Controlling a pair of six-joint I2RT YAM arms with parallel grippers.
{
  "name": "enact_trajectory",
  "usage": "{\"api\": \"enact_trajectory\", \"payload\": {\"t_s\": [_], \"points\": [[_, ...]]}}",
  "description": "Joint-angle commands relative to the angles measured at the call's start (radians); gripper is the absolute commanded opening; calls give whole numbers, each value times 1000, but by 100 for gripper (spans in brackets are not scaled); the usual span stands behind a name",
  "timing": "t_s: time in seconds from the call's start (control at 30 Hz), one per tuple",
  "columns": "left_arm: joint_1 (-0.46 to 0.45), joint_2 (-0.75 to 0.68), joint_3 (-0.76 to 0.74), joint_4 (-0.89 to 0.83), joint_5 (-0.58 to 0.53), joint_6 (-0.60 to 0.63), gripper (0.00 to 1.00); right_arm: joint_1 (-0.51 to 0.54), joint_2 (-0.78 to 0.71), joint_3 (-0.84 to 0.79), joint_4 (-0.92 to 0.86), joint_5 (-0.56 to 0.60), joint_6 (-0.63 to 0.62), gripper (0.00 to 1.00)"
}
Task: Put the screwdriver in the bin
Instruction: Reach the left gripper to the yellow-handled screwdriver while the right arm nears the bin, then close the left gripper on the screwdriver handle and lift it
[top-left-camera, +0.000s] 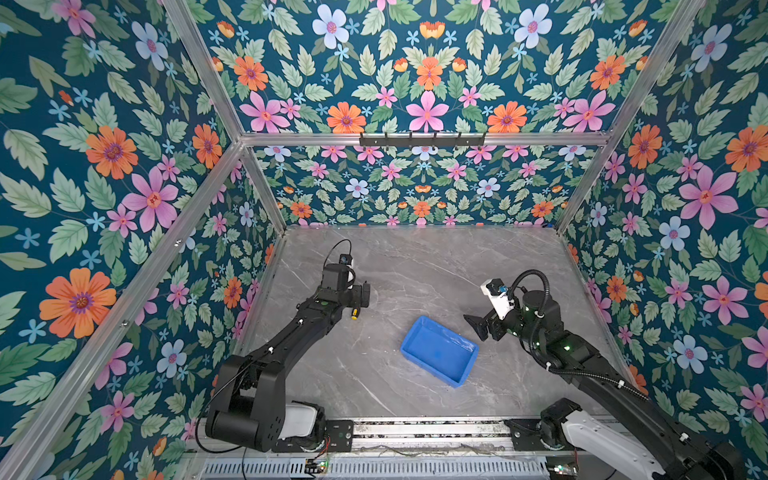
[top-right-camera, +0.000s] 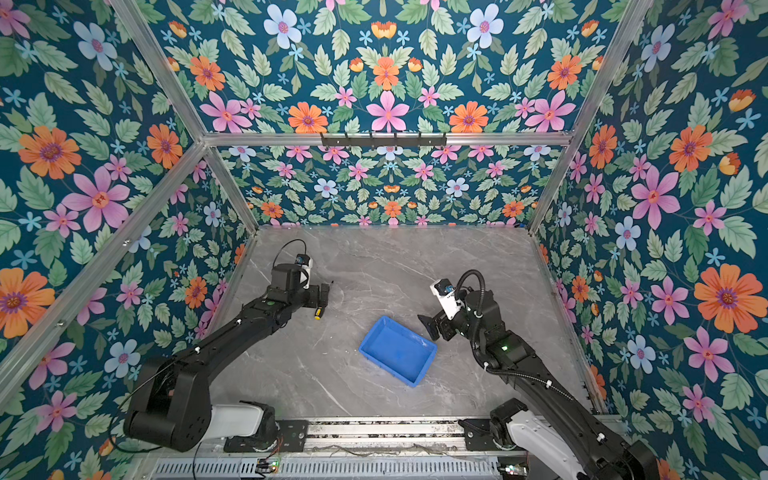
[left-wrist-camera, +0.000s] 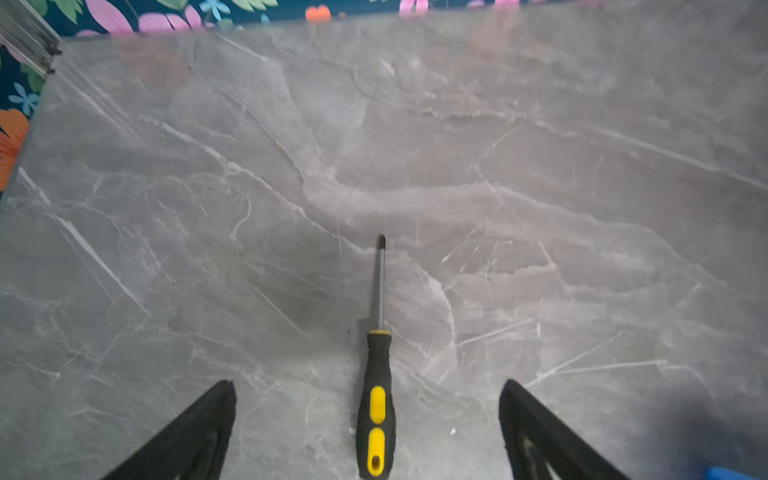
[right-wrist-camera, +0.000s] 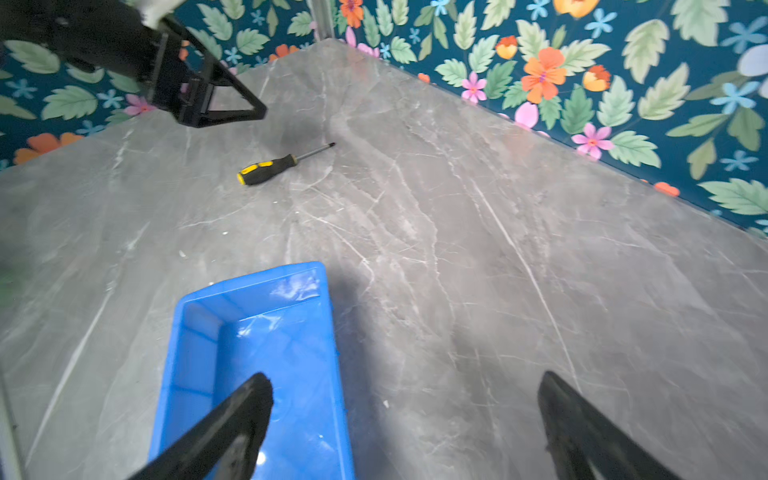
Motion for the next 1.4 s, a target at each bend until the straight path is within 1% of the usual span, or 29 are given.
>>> {"api": "enact_trajectory", "payload": {"t_s": [0.0, 0.23, 0.37, 0.43, 0.53, 0.63, 0.8, 0.93, 1.1, 1.2, 1.3, 1.33, 1.37], "points": [[0, 54, 42, -129, -7, 21, 100, 69, 20, 19, -5, 41, -2, 99], [-2, 231, 179, -286, -65, 13, 100, 212, 102, 73, 55, 93, 21, 99], [-2, 316, 246, -341, -74, 6, 100, 266, 158, 112, 87, 99, 35, 99], [-2, 351, 275, -367, -79, -2, 97, 286, 183, 129, 102, 99, 39, 99], [-5, 394, 310, -398, -82, -9, 89, 302, 212, 145, 112, 95, 46, 99], [-9, 427, 331, -419, -86, -10, 83, 304, 223, 149, 121, 92, 55, 99], [-16, 465, 353, -457, -88, -20, 76, 304, 223, 152, 108, 95, 52, 99], [-21, 476, 347, -467, -85, -26, 59, 304, 217, 150, 101, 101, 55, 99], [-23, 476, 342, -465, -74, -42, 44, 304, 211, 145, 101, 103, 64, 99], [-26, 478, 340, -465, -68, -50, 31, 304, 207, 144, 97, 104, 66, 99], [-29, 478, 340, -465, -65, -56, 15, 304, 201, 140, 94, 107, 70, 99], [-28, 477, 338, -464, -64, -59, 12, 304, 199, 139, 94, 108, 71, 99], [-30, 476, 337, -464, -62, -62, 12, 304, 196, 137, 93, 109, 73, 99]]}}
